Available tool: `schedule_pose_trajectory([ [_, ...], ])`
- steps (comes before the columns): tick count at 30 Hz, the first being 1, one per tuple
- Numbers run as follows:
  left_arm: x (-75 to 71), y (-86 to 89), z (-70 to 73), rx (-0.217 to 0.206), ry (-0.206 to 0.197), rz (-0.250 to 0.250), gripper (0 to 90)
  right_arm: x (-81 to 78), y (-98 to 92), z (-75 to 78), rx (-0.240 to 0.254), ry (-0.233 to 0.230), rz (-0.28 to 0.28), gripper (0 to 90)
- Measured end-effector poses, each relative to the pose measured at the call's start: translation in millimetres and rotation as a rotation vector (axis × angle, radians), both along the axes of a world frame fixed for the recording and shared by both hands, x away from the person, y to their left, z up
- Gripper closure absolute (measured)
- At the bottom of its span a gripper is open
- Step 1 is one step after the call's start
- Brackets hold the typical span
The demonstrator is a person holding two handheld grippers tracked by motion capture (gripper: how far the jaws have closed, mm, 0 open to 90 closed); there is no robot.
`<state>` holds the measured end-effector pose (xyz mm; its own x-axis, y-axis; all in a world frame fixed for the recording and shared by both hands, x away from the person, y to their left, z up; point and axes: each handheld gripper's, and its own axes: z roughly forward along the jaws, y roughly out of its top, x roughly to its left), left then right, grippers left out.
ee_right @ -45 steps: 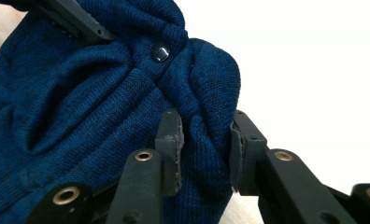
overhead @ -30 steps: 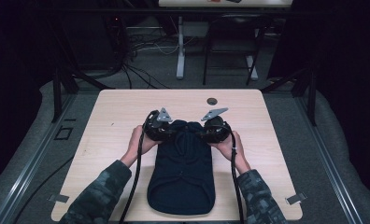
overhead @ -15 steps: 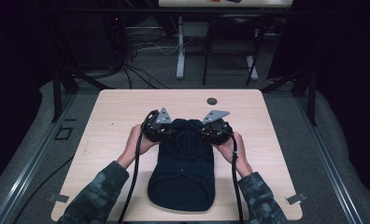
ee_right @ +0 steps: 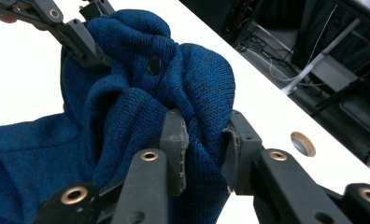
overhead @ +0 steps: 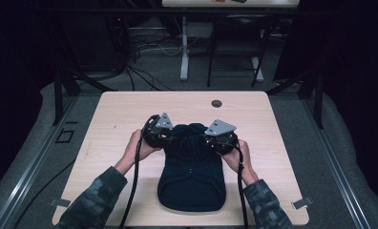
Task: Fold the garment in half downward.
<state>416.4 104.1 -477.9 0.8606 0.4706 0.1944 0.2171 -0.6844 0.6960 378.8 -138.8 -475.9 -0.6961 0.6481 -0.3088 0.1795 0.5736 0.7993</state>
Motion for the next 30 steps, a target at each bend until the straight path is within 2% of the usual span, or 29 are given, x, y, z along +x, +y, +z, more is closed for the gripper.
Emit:
schedule_pose_trajectory([
  [1,-2.2,-1.3,0.3,0.002,-0.022,-0.007,69.7,0.9,-1.4,0.9,-0.001,0.034,0.001,68.8],
  [2,-2.2,-1.3,0.3,0.002,-0.022,-0.007,69.9,0.9,-1.4,0.9,-0.001,0.034,0.001,68.8],
  [3,-4.5,-2.8,0.7,0.007,-0.042,-0.013,69.9,1.0,-2.7,1.7,-0.005,0.050,-0.005,66.0],
  [4,-9.8,-6.9,0.9,0.030,-0.091,-0.027,70.2,2.6,-6.4,2.4,0.014,0.107,-0.014,60.8],
  [5,-12.2,-8.9,1.1,0.044,-0.110,-0.035,70.2,3.0,-7.8,2.6,0.021,0.123,-0.015,57.6],
  [7,-15.7,-12.3,2.0,0.060,-0.124,-0.052,70.2,5.7,-9.8,2.1,0.020,0.179,-0.021,47.6],
  [10,-19.9,-17.0,2.3,0.079,-0.141,-0.060,70.1,7.9,-9.4,-0.3,0.004,0.237,-0.037,36.2],
  [12,-21.6,-18.3,2.7,0.090,-0.150,-0.067,70.0,7.5,-9.2,-1.5,0.003,0.252,-0.037,36.3],
  [16,-25.2,-17.1,4.2,0.101,-0.156,-0.064,69.6,3.0,-10.6,-1.5,-0.009,0.245,-0.042,52.0],
  [18,-26.4,-16.6,3.9,0.098,-0.150,-0.062,69.1,2.1,-11.6,-1.4,-0.009,0.243,-0.038,54.9],
  [19,-28.8,-15.9,2.6,0.092,-0.150,-0.064,68.6,-1.2,-13.7,-1.6,-0.007,0.247,-0.019,61.0],
  [20,-30.0,-15.6,2.3,0.100,-0.136,-0.067,67.7,-2.7,-13.7,-2.3,-0.002,0.246,-0.017,62.6],
  [23,-31.5,-14.7,1.1,0.088,-0.120,-0.063,64.5,-6.7,-13.9,-3.5,-0.011,0.226,-0.001,65.4],
  [25,-32.0,-14.0,0.6,0.090,-0.105,-0.061,56.5,-11.1,-13.5,-5.1,-0.020,0.216,0.017,67.0],
  [26,-32.7,-13.7,-0.9,0.078,-0.084,-0.051,52.9,-13.1,-12.7,-6.1,-0.017,0.210,0.015,67.1],
  [30,-33.8,-13.1,-2.3,0.085,-0.062,-0.049,46.6,-16.1,-11.6,-6.8,-0.029,0.215,0.029,67.0],
])
